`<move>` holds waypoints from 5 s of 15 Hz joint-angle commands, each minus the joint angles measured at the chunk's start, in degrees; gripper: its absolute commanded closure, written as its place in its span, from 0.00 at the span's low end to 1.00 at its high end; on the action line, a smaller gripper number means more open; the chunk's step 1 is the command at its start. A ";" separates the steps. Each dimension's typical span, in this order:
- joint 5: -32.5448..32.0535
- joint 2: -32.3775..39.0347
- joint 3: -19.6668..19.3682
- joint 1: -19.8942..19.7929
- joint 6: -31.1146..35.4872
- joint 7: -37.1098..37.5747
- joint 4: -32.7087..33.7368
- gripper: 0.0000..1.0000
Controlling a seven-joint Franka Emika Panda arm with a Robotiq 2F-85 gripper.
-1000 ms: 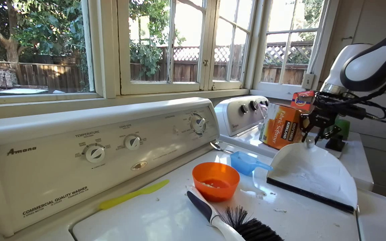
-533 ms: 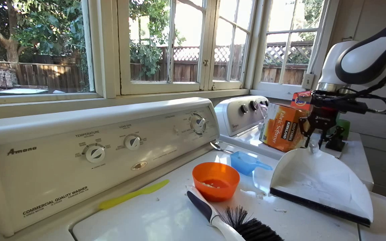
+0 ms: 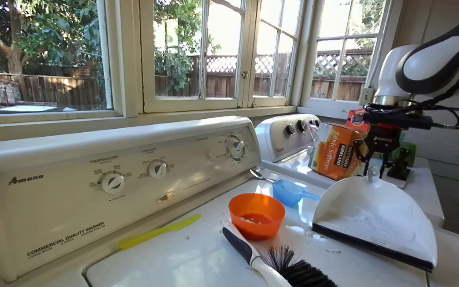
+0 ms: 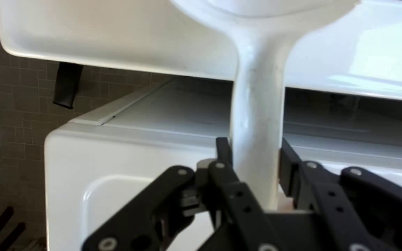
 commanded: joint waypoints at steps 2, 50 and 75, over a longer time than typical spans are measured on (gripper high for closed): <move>-2.76 -1.63 -1.46 0.58 1.06 4.92 -0.04 0.90; -35.91 -7.66 -0.64 1.53 11.29 35.02 -10.28 0.90; -33.45 -6.24 2.38 4.45 9.44 35.12 -6.80 0.90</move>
